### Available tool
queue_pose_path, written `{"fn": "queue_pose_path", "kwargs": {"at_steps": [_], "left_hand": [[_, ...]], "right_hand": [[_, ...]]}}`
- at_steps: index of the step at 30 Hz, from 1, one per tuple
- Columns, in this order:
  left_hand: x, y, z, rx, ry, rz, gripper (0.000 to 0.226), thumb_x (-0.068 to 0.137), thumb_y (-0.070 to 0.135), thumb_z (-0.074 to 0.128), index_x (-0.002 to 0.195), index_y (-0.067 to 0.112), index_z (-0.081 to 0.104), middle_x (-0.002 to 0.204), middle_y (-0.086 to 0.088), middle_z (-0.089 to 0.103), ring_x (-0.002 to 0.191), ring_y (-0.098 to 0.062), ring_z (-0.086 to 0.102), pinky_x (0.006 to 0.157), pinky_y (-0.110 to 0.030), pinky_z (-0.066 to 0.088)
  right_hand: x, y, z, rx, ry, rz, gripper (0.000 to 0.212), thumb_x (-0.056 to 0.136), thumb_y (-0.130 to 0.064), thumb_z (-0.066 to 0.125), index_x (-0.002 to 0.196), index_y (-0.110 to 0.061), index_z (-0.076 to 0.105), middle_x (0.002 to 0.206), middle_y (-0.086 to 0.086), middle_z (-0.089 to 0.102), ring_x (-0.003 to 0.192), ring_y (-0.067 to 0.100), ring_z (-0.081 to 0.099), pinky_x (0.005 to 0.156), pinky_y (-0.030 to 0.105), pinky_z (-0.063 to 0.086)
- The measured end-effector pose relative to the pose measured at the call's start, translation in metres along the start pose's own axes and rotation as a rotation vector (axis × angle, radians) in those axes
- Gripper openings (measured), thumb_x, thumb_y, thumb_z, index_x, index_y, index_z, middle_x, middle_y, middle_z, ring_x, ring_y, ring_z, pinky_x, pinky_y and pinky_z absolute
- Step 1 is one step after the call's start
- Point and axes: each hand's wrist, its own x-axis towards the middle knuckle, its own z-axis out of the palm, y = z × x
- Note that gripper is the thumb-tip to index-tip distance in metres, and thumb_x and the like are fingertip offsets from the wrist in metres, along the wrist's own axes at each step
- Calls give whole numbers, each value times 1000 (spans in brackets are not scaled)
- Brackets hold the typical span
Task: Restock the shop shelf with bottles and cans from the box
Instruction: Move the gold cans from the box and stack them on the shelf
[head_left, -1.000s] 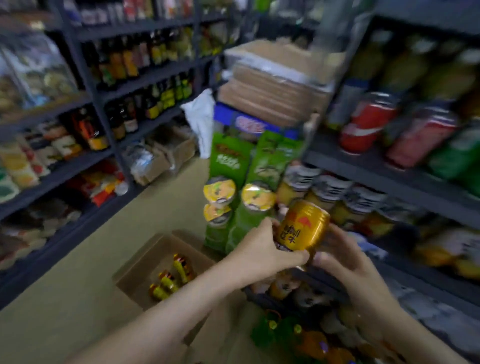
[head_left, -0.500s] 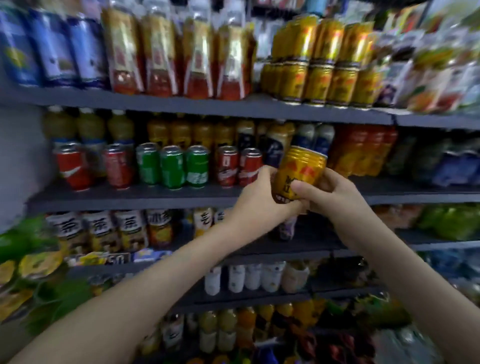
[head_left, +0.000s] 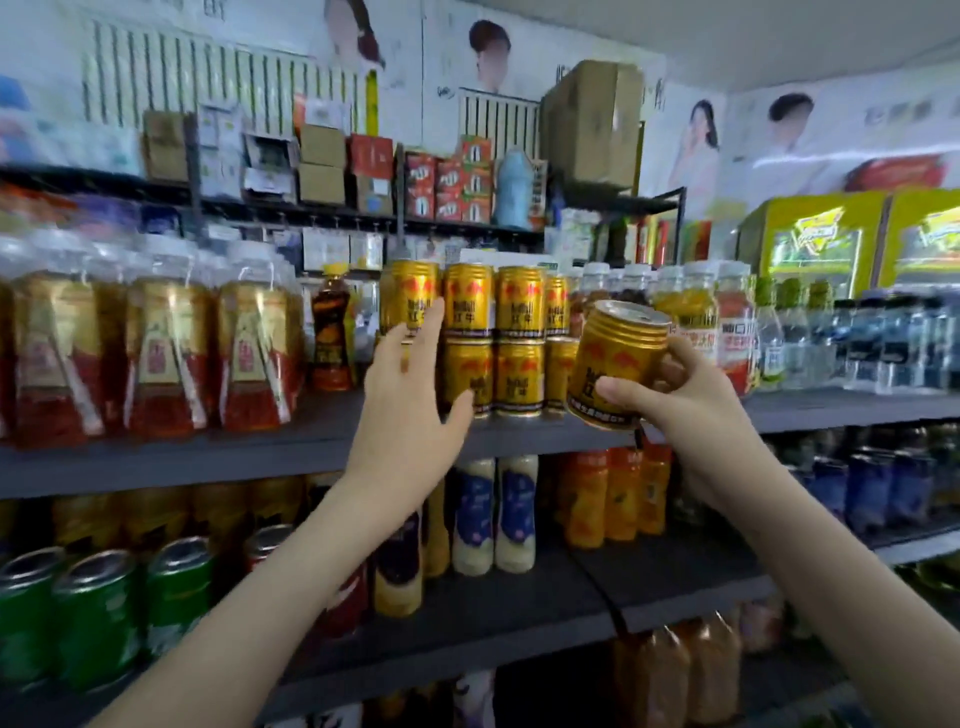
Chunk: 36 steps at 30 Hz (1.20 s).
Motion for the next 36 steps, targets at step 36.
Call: {"fn": "queue_pose_path", "kwargs": {"at_steps": [36], "left_hand": [[81,-43,88,318,26,-480,136,65,70,69,132,37,-45,154,-18,-21,142,-45,1,111,-60,24]], "right_hand": [[190,102,16,-17,-399,-89,99,72,-27,82,146,-33,16,132,-5,50,116,13,54,94,39,49]]}}
